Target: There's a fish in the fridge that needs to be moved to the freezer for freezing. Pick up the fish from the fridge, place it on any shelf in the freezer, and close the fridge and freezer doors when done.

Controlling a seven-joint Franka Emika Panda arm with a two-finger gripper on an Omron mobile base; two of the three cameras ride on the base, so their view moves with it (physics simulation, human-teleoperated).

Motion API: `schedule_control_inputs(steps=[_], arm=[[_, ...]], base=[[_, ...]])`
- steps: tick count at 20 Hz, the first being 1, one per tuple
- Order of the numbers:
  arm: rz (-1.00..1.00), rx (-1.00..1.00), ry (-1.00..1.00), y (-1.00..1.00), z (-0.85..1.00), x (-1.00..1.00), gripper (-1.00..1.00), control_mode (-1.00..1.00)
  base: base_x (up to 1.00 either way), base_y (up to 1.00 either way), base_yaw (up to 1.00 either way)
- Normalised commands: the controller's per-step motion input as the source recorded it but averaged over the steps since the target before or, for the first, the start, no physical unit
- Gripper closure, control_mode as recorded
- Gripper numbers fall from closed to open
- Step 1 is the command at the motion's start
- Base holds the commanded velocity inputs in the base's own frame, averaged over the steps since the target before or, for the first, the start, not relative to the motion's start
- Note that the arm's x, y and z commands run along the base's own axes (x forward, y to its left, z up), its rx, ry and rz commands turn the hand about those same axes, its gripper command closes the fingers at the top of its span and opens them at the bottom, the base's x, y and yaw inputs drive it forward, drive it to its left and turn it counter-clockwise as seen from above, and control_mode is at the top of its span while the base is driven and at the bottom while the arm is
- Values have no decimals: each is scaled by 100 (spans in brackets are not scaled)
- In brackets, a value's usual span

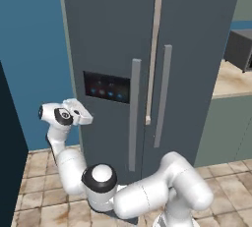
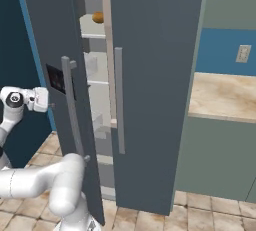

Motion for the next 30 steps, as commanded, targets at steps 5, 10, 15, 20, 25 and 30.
schedule_control_inputs(steps=[5, 10, 15, 20, 25, 30], arm=[[2, 20, 0, -100, 0, 66, -100, -100], [14, 26, 0, -100, 7, 64, -100, -100], [23, 24, 0, -100, 25, 38, -100, -100], [33, 17, 0, -100, 40, 28, -100, -100], [33, 21, -4, -100, 46, 68, -100, -100], [34, 24, 0, -100, 39, 67, -100, -100]], base=[[0, 0, 0], [0, 0, 0], [0, 0, 0], [0, 0, 0], [0, 0, 0], [0, 0, 0]])
